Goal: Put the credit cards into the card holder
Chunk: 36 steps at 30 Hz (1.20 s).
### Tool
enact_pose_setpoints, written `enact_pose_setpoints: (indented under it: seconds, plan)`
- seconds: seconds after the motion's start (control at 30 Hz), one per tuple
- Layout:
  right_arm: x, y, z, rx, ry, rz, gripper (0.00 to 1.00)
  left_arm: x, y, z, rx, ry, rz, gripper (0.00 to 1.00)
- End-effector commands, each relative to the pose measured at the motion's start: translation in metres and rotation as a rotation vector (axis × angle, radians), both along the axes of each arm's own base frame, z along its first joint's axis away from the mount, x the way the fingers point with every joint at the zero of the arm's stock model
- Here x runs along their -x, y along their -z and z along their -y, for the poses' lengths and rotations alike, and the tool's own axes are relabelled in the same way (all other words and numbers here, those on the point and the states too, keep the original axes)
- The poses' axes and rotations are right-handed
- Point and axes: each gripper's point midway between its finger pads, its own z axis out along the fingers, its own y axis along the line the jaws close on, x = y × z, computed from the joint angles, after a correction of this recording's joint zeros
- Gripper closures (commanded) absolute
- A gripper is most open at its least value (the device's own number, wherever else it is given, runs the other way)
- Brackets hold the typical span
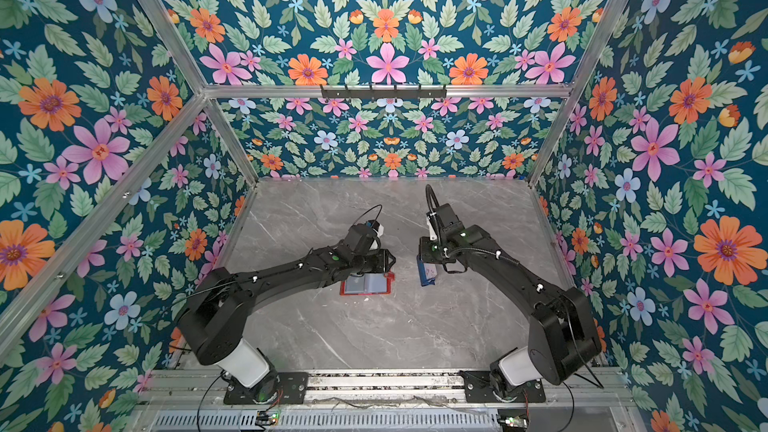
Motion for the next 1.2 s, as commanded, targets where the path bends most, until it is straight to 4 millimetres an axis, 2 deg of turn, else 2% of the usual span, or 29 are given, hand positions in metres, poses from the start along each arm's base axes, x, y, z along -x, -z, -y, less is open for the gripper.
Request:
enact_pose_setpoints:
  seconds: [0.0,0.23,0.43,0.73,0.87,0.93,1.17]
  plan:
    - [0.007,0.011,0.021,0.073,-0.007,-0.033,0.71,-0.001,0.0,0.024,0.059,0.062,-0.02,0.58]
    - [0.007,0.032,0.03,0.151,-0.041,-0.081,0.57,-0.003,0.014,0.059,0.092,0.123,-0.073,0.54]
    - [0.002,0.046,0.031,0.189,-0.055,-0.116,0.54,-0.005,0.028,0.077,0.099,0.132,-0.111,0.55]
    - [-0.005,0.059,0.025,0.183,-0.065,-0.146,0.56,-0.011,0.043,0.084,0.105,0.115,-0.131,0.61]
    - [-0.009,0.057,0.021,0.166,-0.066,-0.139,0.58,-0.013,0.046,0.086,0.121,0.099,-0.137,0.64]
    - [-0.01,0.069,0.019,0.172,-0.068,-0.17,0.59,-0.013,0.049,0.086,0.125,0.092,-0.142,0.67]
    - [-0.014,0.076,0.017,0.18,-0.07,-0.193,0.61,-0.015,0.054,0.089,0.129,0.084,-0.147,0.69]
